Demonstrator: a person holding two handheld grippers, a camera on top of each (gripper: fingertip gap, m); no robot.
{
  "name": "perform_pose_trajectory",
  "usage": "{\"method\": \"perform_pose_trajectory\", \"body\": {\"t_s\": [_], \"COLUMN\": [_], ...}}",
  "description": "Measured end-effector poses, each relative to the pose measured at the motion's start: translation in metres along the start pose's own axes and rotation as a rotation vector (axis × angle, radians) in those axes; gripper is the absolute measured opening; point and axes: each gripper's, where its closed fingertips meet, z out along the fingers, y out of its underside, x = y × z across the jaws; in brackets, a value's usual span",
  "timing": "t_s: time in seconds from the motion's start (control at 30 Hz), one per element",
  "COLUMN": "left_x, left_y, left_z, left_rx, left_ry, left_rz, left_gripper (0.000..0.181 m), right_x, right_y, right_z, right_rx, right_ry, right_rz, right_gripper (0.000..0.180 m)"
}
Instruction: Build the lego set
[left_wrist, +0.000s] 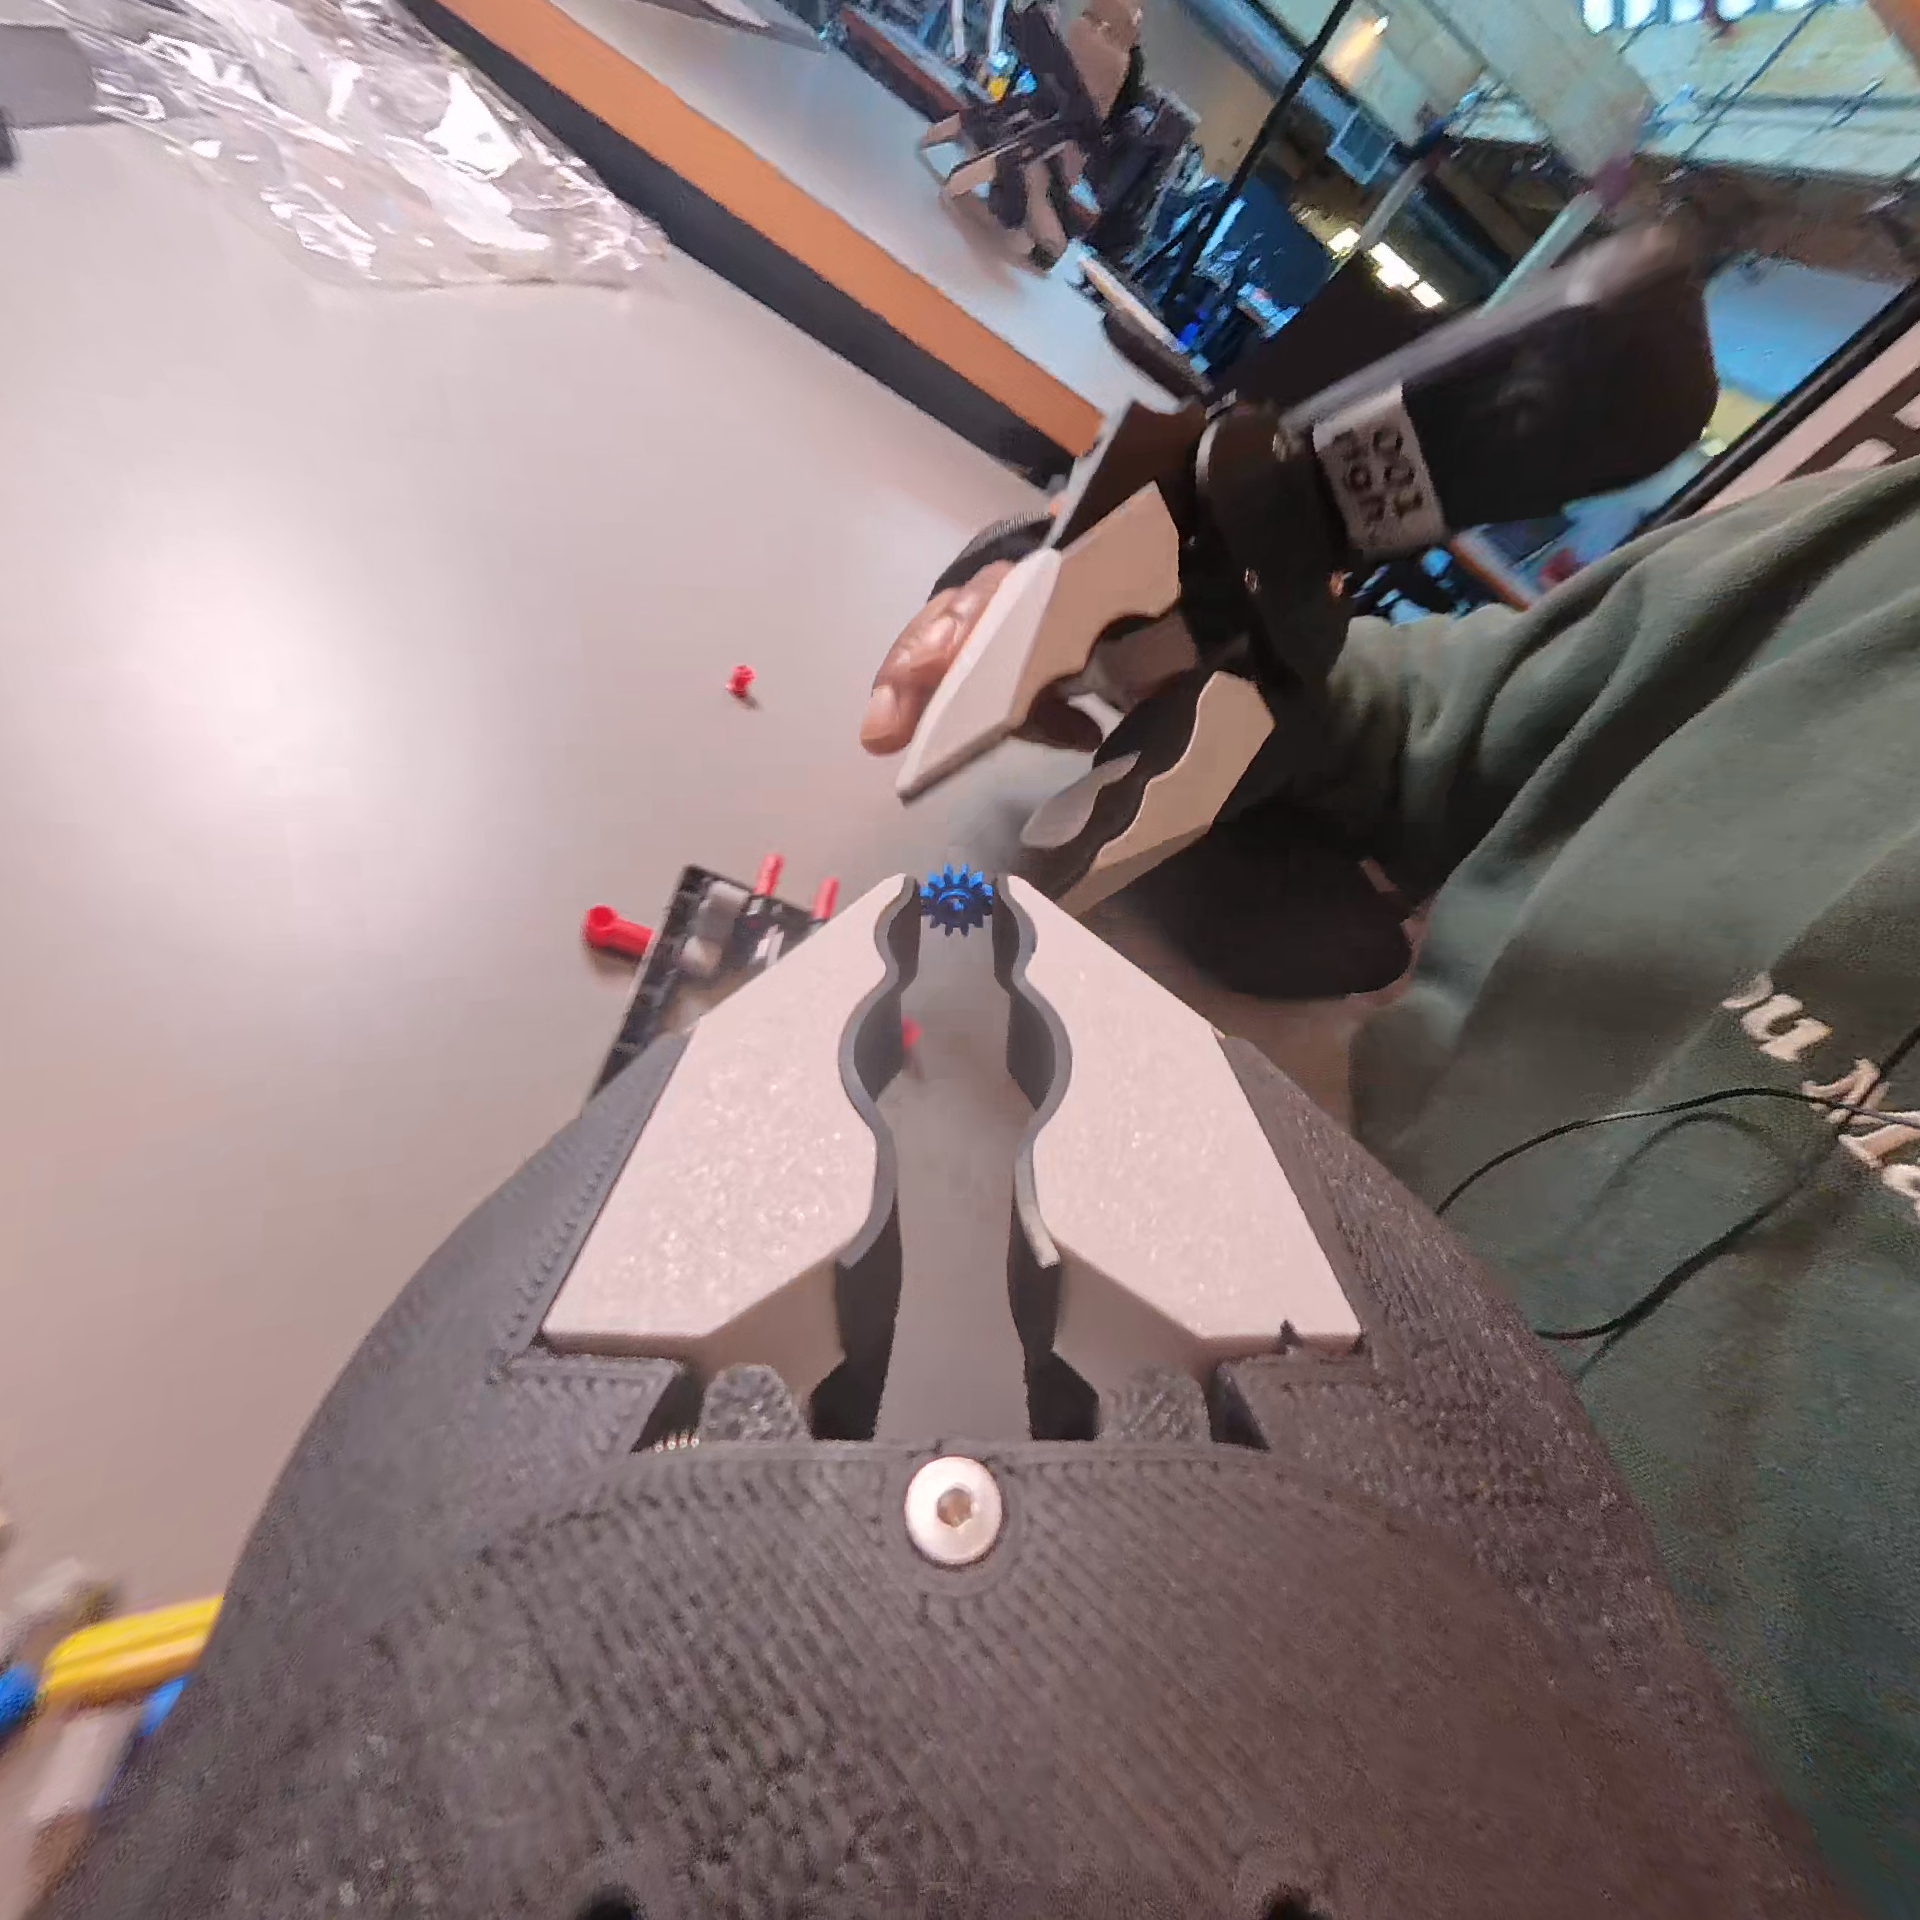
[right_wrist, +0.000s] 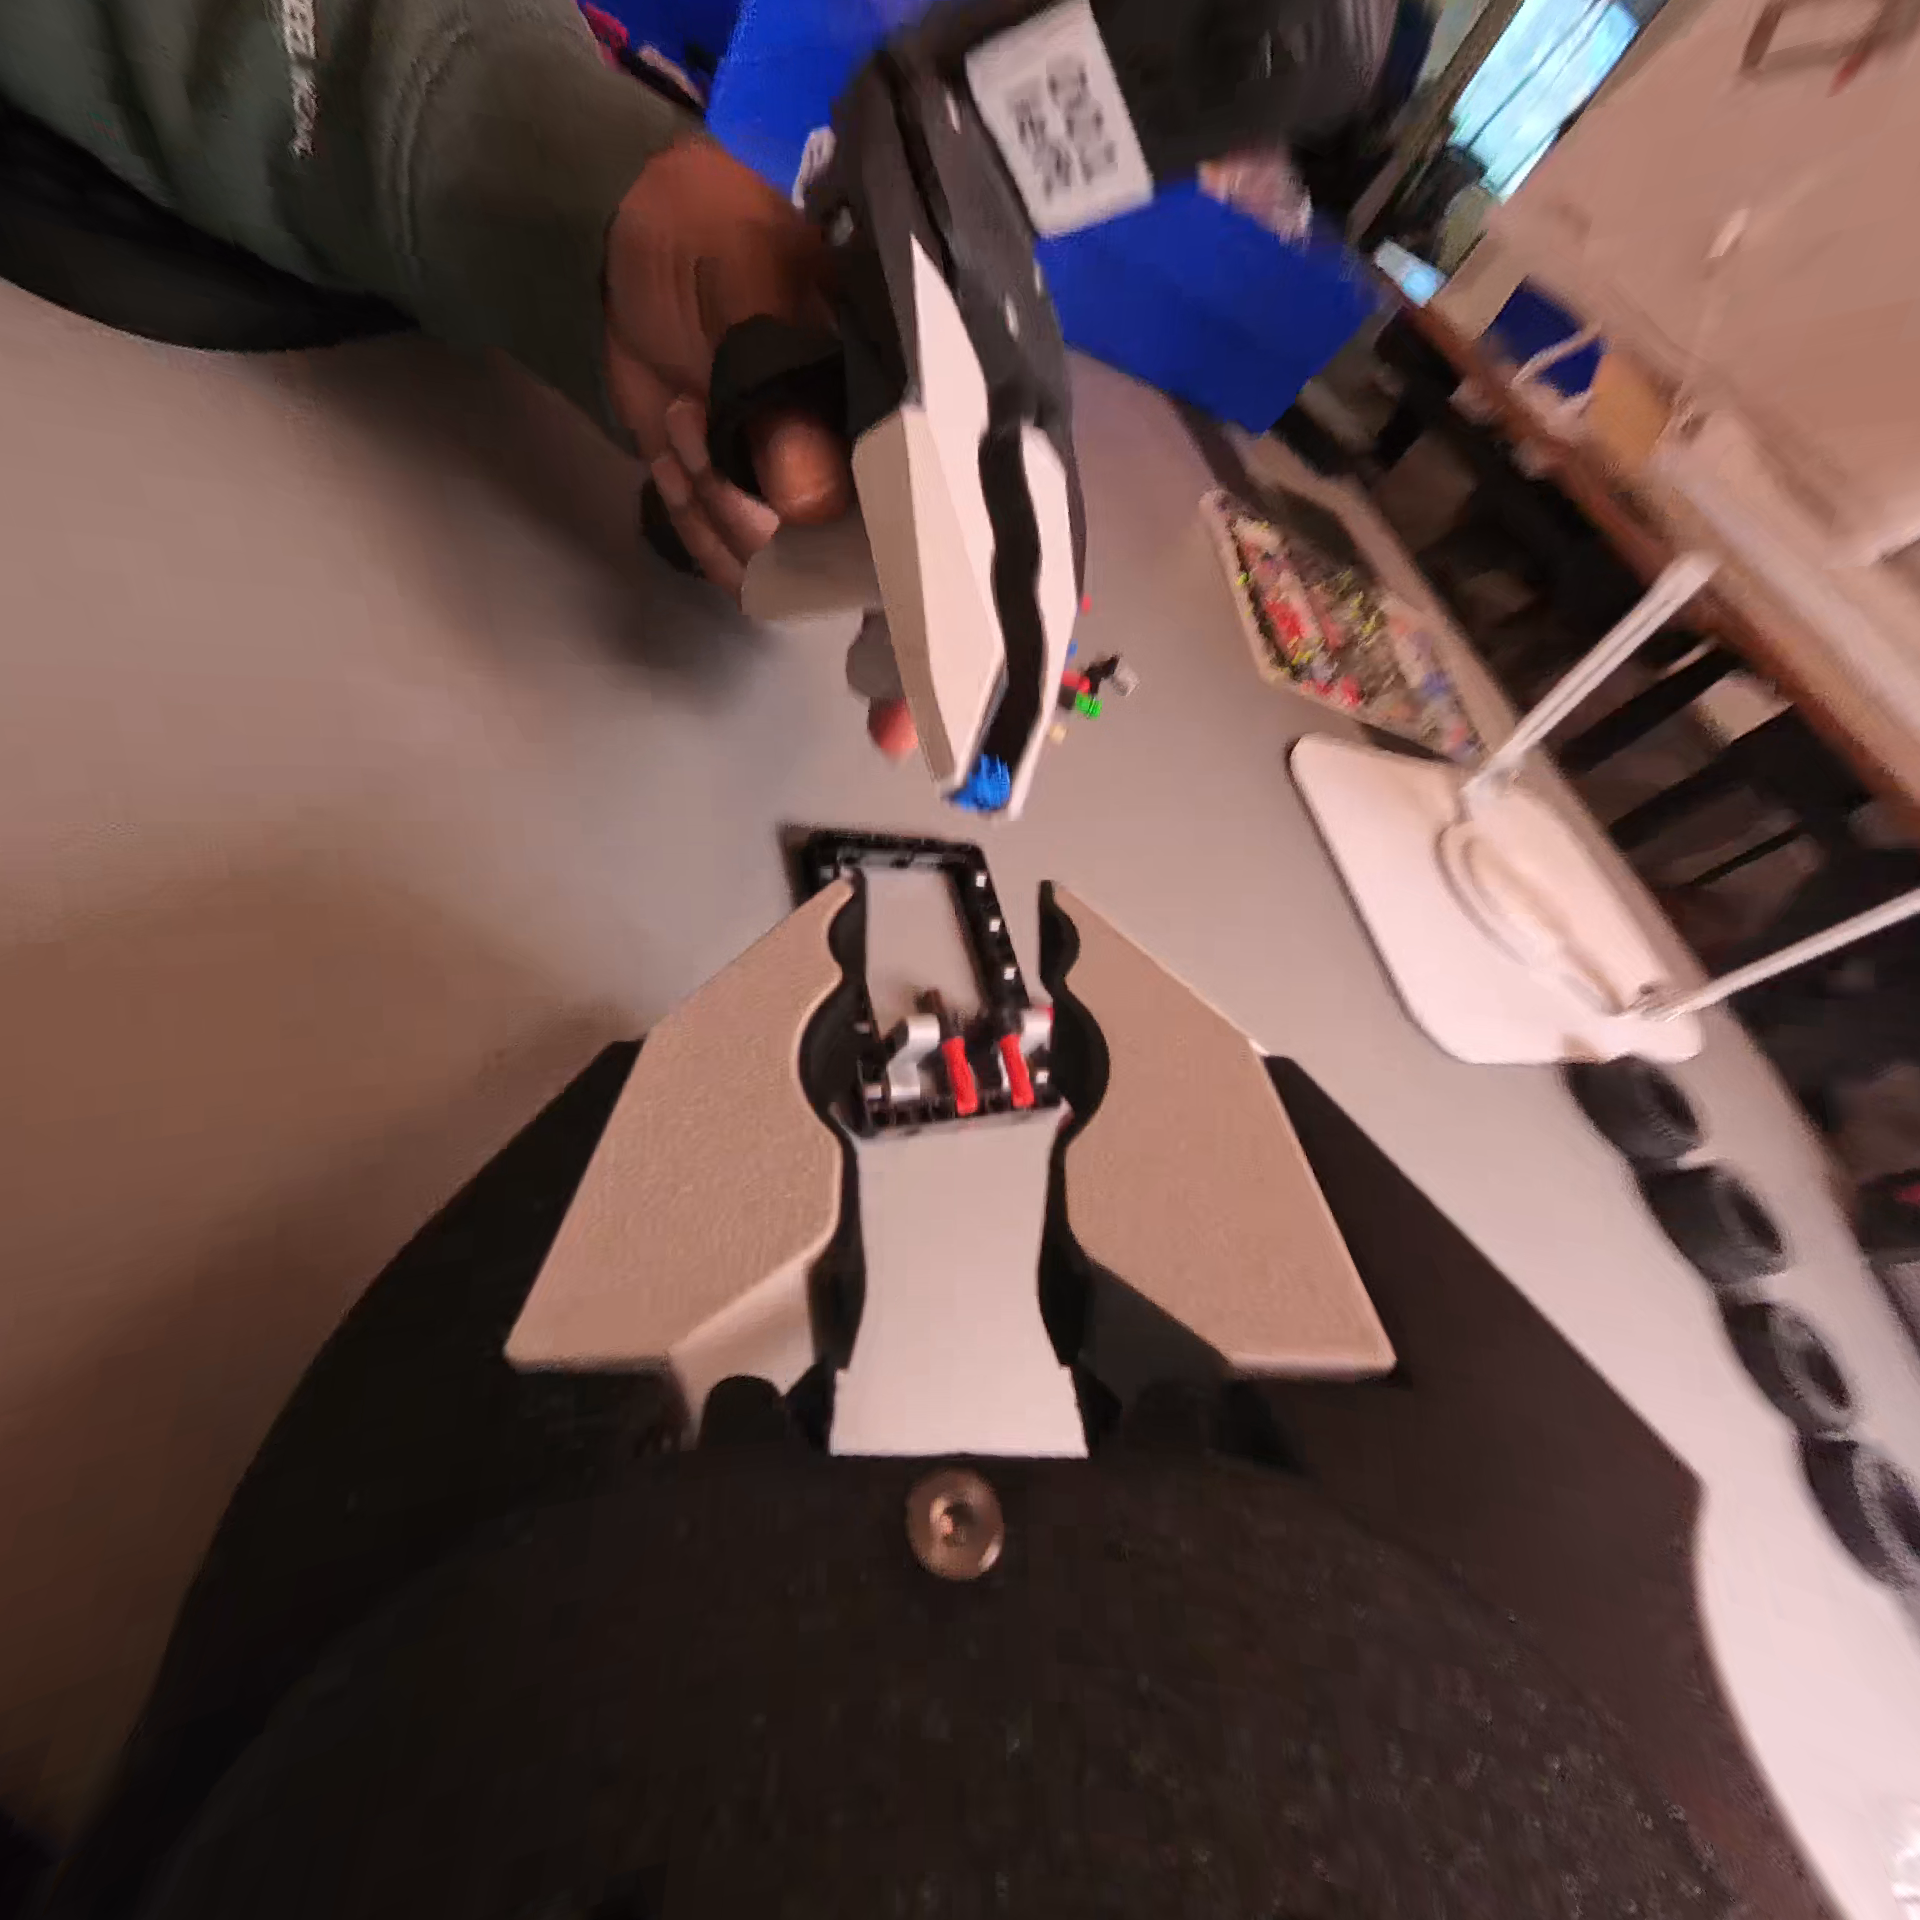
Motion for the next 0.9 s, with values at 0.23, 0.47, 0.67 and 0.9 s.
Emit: {"method": "perform_pose_trajectory", "body": {"t_s": [0.23,0.47,0.67,0.9], "left_x": [-0.034,-0.040,-0.042,-0.040], "left_y": [0.026,0.041,0.044,0.034], "left_z": [-0.009,0.003,0.003,-0.001], "left_rx": [-0.149,-0.255,-0.268,-0.201], "left_ry": [-0.141,-0.216,-0.237,-0.233], "left_rz": [0.041,0.185,0.213,0.218], "left_gripper": [0.012,0.012,0.012,0.012], "right_x": [0.005,-0.001,-0.005,0.006], "right_y": [0.066,0.074,0.068,0.053], "right_z": [0.001,0.017,0.024,0.020], "right_rx": [-0.332,-0.469,-0.488,-0.422], "right_ry": [-0.281,-0.496,-0.543,-0.426], "right_rz": [0.155,0.080,0.038,-0.055], "right_gripper": [0.063,0.063,0.056,0.056]}}
